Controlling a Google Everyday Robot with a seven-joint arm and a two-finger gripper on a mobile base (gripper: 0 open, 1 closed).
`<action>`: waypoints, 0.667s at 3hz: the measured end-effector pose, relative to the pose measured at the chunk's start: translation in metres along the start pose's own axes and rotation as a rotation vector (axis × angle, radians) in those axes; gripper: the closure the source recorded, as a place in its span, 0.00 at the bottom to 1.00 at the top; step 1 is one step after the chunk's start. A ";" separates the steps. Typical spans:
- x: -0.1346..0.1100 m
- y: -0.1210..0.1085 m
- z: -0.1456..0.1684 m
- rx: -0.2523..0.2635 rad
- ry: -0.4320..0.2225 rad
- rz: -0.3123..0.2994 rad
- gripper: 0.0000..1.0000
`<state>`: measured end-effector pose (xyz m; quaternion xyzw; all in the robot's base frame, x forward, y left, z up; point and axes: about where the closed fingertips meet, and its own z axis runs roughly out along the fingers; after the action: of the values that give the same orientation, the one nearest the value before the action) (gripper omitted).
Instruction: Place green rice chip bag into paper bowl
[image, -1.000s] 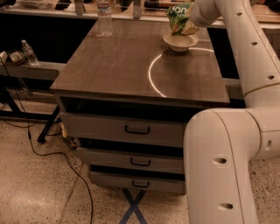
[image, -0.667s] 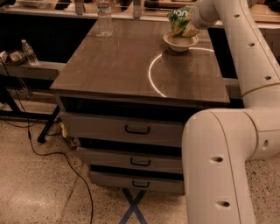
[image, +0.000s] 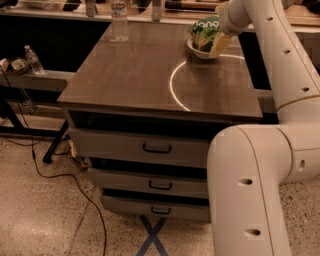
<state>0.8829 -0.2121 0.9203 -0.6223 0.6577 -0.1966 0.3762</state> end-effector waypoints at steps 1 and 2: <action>0.000 -0.002 -0.004 0.003 -0.004 0.006 0.00; -0.008 -0.015 -0.067 0.038 -0.159 0.126 0.00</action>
Offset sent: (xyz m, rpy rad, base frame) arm -0.1183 -0.0021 0.0854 0.3961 -0.0491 0.0327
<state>0.8432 -0.2210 0.9758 -0.5860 0.6599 -0.1347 0.4506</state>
